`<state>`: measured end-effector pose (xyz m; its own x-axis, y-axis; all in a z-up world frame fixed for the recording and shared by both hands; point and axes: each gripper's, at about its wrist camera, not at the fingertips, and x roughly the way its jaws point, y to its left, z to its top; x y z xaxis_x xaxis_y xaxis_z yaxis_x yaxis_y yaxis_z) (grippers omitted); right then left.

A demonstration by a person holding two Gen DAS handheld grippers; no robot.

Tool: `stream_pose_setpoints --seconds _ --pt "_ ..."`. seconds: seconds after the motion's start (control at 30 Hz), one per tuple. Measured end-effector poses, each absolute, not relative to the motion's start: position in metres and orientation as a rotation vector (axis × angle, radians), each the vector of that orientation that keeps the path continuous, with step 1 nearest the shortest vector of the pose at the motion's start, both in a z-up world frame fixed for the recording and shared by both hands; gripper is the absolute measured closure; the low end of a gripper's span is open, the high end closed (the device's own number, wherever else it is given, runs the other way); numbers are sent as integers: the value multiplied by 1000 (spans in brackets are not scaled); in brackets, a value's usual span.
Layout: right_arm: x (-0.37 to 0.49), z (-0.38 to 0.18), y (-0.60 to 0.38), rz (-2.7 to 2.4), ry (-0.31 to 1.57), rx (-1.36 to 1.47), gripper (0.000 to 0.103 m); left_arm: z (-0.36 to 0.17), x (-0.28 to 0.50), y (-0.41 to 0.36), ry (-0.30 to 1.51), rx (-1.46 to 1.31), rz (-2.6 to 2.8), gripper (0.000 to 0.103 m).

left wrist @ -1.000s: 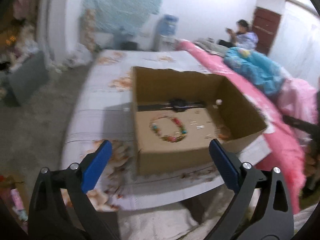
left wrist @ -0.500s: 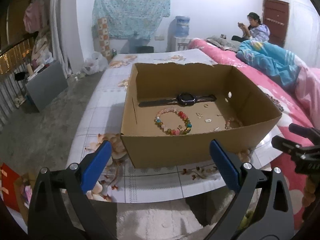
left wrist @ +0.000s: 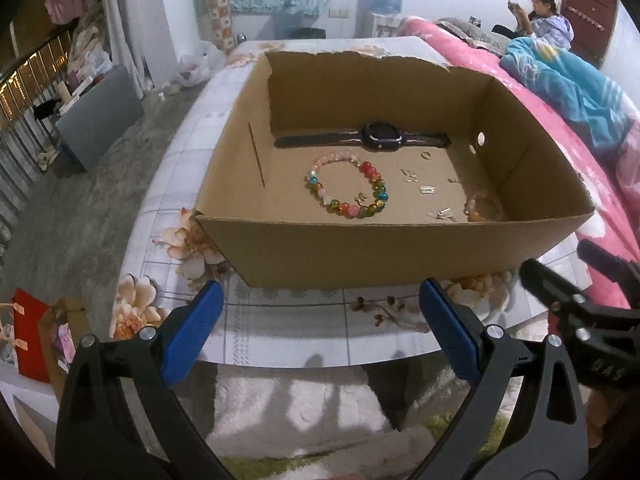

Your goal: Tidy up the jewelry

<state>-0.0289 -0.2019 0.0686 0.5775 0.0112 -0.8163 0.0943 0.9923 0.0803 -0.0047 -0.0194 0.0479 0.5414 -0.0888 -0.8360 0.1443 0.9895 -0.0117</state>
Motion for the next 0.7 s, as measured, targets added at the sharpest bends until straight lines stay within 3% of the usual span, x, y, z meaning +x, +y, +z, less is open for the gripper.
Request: stream_pose_setpoints --seconds 0.7 --pt "-28 66 -206 -55 975 136 7 47 2 -31 1027 102 -127 8"
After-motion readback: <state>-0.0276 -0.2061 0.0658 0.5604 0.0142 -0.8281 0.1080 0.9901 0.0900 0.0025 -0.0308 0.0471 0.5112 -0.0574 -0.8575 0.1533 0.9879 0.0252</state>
